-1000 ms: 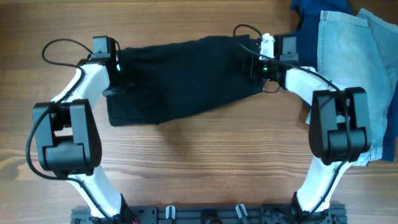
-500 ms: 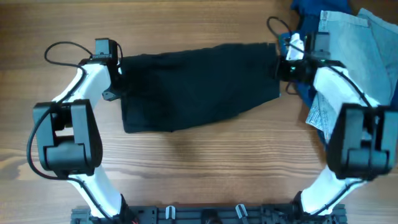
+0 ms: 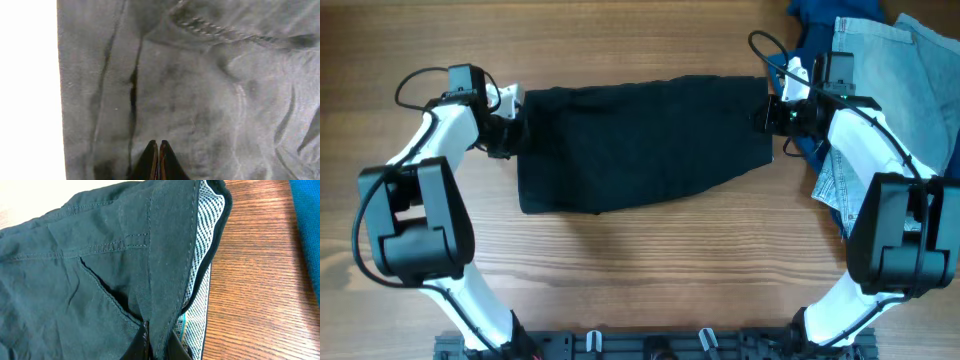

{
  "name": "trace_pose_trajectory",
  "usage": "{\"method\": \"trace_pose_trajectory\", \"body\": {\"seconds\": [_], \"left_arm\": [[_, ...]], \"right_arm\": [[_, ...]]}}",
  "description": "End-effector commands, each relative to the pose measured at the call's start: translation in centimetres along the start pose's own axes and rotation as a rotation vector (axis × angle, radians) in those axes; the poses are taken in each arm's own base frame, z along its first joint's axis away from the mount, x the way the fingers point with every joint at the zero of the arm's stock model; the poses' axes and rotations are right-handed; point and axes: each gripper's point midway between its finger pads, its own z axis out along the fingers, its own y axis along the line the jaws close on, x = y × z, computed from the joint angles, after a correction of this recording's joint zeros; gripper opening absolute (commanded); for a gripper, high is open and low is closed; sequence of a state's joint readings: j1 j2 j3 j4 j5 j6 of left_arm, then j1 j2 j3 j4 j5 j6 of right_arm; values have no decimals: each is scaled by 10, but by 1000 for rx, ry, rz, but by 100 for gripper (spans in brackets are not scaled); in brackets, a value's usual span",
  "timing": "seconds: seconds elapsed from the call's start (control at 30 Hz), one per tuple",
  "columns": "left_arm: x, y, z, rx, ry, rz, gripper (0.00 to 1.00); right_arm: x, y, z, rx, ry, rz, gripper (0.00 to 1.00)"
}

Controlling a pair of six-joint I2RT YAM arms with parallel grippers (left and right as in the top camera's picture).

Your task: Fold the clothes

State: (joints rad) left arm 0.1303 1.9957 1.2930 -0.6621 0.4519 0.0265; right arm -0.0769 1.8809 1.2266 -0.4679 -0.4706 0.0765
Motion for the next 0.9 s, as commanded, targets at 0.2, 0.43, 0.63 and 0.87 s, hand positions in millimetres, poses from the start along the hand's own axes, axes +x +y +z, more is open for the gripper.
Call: {"method": "trace_pose_trajectory", "body": {"seconds": [0.2, 0.43, 0.63, 0.87], "left_arm": [[30, 20, 47, 24, 136, -25, 4], [29, 18, 49, 25, 134, -16, 4], [29, 7, 53, 29, 137, 16, 4], [30, 5, 55, 30, 141, 22, 4]], "right_arm": [[-23, 26, -40, -24, -84, -67, 4], [2, 194, -29, -193, -93, -300, 4], [18, 219, 2, -112, -99, -295, 4], [-11, 137, -14, 8, -106, -133, 4]]}}
